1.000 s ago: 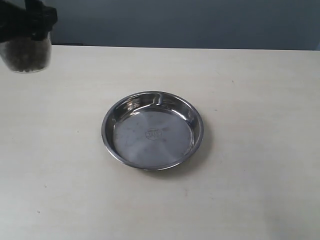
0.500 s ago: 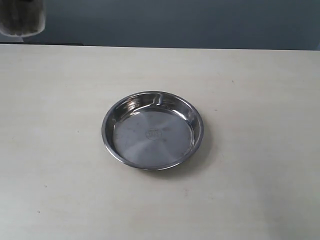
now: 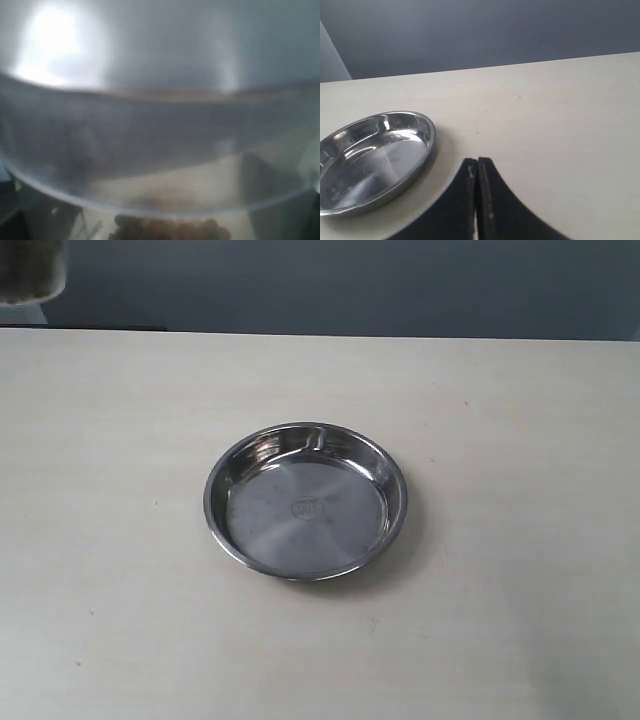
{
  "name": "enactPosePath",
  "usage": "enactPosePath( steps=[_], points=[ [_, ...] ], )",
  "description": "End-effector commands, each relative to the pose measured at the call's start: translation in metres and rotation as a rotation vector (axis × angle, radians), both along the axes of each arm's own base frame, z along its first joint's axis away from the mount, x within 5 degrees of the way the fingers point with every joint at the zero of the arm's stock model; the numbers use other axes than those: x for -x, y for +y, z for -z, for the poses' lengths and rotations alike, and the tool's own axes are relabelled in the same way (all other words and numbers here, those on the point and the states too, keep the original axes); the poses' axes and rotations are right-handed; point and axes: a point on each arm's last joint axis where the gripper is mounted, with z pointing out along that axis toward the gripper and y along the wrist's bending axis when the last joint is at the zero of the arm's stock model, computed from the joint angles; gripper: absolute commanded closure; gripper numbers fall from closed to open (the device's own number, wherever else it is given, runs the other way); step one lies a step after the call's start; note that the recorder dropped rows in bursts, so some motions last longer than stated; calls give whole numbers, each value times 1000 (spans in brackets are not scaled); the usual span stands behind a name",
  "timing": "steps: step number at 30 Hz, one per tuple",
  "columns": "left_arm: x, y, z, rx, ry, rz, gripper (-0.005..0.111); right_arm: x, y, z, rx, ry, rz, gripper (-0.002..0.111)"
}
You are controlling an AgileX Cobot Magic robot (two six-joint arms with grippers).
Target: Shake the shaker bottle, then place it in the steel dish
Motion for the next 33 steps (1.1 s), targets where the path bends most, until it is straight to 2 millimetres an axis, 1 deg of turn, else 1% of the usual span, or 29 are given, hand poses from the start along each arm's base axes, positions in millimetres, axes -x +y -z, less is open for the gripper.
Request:
enactPosePath(
  steps=[1,2,3,4,6,7,8,9,10,11,12,13,16,17,18,19,20,22,23,24,25,26,27,29,30,31,32,33],
  points=[
    [-5,5,84,69,280,-85,106,0,0,-1,0,-12,1,109],
    [-4,2,96,75,320,-61,106,0,0,-1,0,-12,1,109],
    [-4,0,97,82,325,-38,106,0,0,-1,0,-12,1,109],
    [-3,-2,87,91,292,-14,106,0,0,-1,0,-12,1,109],
    [1,-5,59,98,195,25,106,0,0,-1,0,-12,1,109],
    [7,-6,33,92,102,46,106,0,0,-1,0,-12,1,109],
    [13,-5,18,80,46,52,106,0,0,-1,0,-12,1,109],
    [22,-4,3,58,-11,54,106,0,0,-1,0,-12,1,109],
    [29,-2,-1,12,-36,43,106,0,0,-1,0,-12,1,109],
    [33,1,5,-3,-27,19,106,0,0,-1,0,-12,1,109],
    [34,3,16,3,5,-13,106,0,0,-1,0,-12,1,109],
    [36,8,41,19,80,-67,106,0,0,-1,0,-12,1,109],
    [41,9,100,128,286,-116,106,0,0,-1,0,-12,1,109],
    [43,7,105,136,304,-93,106,0,0,-1,0,-12,1,109],
    [43,5,103,144,294,-68,106,0,0,-1,0,-12,1,109],
    [44,2,90,149,244,-34,106,0,0,-1,0,-12,1,109],
    [45,0,70,144,171,3,106,0,0,-1,0,-12,1,109],
    [55,-5,21,96,-9,81,106,0,0,-1,0,-12,1,109],
    [61,-5,5,52,-72,93,106,0,0,-1,0,-12,1,109],
    [69,-3,-9,4,-128,92,106,0,0,-1,0,-12,1,109],
    [73,0,-12,-31,-148,59,106,0,0,-1,0,-12,1,109],
    [73,5,-6,-28,-134,5,106,0,0,-1,0,-12,1,109],
    [73,10,8,6,-91,-57,106,0,0,-1,0,-12,1,109],
    [70,16,53,90,60,-141,106,0,0,-1,0,-12,1,109],
    [70,16,74,124,138,-154,106,0,0,-1,0,-12,1,109],
    [70,14,89,145,192,-137,106,0,0,-1,0,-12,1,109],
    [70,9,93,158,207,-91,106,0,0,-1,0,-12,1,109],
    [69,6,90,157,195,-50,106,0,0,-1,0,-12,1,109]
  ],
)
